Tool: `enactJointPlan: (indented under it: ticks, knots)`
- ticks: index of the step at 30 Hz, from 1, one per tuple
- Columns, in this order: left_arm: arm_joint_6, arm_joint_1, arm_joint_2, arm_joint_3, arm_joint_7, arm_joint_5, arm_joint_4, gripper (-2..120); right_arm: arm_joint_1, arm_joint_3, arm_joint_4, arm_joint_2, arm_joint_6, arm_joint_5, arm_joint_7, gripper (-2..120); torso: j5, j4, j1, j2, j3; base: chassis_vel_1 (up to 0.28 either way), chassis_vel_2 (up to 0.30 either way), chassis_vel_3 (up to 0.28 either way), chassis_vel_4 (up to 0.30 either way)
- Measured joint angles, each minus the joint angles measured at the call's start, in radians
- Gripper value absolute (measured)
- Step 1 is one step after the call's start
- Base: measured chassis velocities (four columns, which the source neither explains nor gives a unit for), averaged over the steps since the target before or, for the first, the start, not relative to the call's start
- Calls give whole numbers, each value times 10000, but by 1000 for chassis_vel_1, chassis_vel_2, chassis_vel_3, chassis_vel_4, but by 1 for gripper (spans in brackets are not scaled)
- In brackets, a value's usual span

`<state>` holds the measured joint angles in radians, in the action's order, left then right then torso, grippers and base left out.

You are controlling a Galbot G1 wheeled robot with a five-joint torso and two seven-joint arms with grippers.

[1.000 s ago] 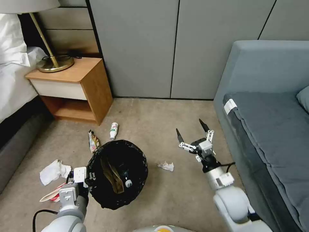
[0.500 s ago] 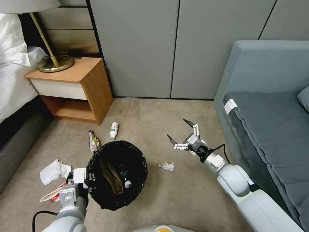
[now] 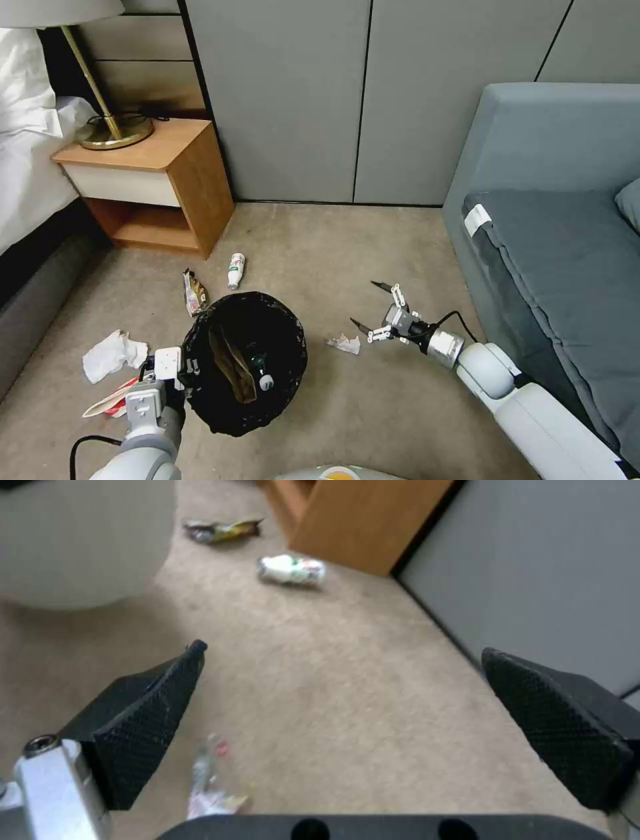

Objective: Pick up the trash bin, then pick up the garbage from the floor and place it into the trash bin.

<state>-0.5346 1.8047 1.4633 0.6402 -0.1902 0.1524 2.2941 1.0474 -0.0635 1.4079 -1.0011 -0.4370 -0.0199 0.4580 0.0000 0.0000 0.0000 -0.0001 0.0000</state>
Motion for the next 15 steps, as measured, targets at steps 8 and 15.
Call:
enactJointPlan:
  ticks: [8, 15]
  knots:
    - [-6, 8, -15, 2, -1, -8, -7, 1, -169, 278, -918, -463, -382, -319, 48, 100, -1, 0, 0, 0, 0, 0, 0, 0, 0]
    - [-12, -1, -15, 11, -1, -16, -36, 1, -349, 561, -1974, -1192, -699, -636, 168, 100, -1, 0, -1, 0, 0, 0, 0, 0, 0]
